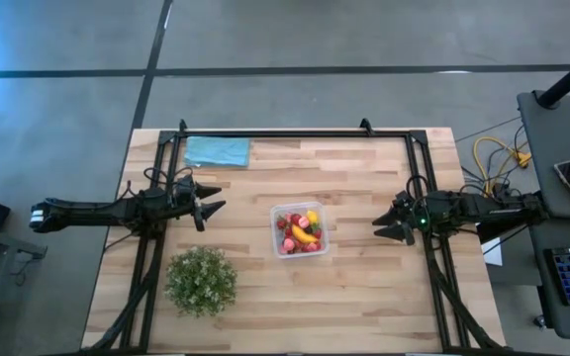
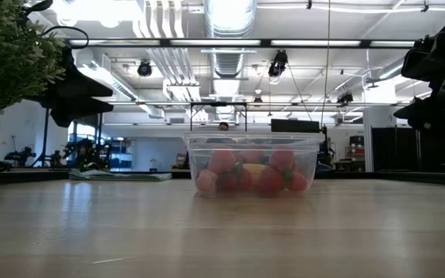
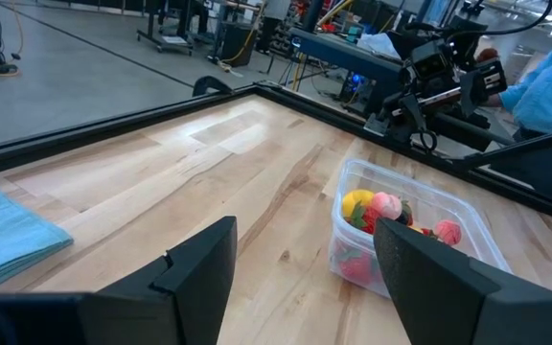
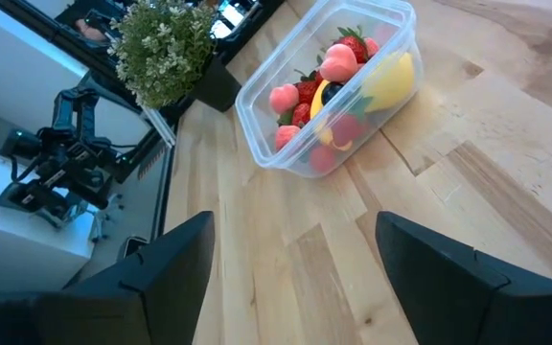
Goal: Pick and placing Produce into tupperware
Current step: Return to Home Position
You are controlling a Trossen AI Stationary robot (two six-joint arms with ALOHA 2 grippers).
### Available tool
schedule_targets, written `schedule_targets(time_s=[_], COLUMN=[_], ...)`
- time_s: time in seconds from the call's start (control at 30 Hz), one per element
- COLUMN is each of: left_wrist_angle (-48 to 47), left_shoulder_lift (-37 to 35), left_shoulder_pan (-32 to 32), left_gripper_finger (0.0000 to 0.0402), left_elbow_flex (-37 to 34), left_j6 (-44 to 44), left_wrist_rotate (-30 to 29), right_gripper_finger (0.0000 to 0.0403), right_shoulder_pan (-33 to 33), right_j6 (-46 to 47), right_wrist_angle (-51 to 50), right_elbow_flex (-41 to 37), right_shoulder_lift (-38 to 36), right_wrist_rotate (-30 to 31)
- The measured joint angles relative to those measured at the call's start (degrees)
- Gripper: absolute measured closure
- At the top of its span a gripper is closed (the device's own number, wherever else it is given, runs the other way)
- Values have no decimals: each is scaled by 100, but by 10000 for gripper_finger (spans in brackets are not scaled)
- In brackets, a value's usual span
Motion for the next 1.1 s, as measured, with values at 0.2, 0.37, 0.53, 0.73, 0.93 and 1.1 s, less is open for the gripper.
schedule_targets(time_s=[0.2, 0.37, 0.53, 0.73, 0.93, 1.1], left_wrist_angle=[0, 0, 0, 0, 0, 0], left_shoulder_lift=[3, 3, 3, 3, 3, 3], left_shoulder_pan=[1, 0, 2, 0, 1, 2], left_gripper_finger=[168, 169, 169, 168, 168, 168], left_elbow_flex=[0, 0, 0, 0, 0, 0], left_j6=[-1, 0, -2, -1, 0, 0], left_wrist_rotate=[0, 0, 0, 0, 0, 0], right_gripper_finger=[121, 117, 121, 122, 117, 122], right_shoulder_pan=[0, 0, 0, 0, 0, 0], right_j6=[0, 1, 1, 0, 1, 0], right_wrist_angle=[0, 0, 0, 0, 1, 0], right_elbow_flex=[1, 0, 0, 0, 0, 0], right_shoulder_lift=[0, 0, 0, 0, 0, 0], right_wrist_rotate=[0, 0, 0, 0, 0, 0])
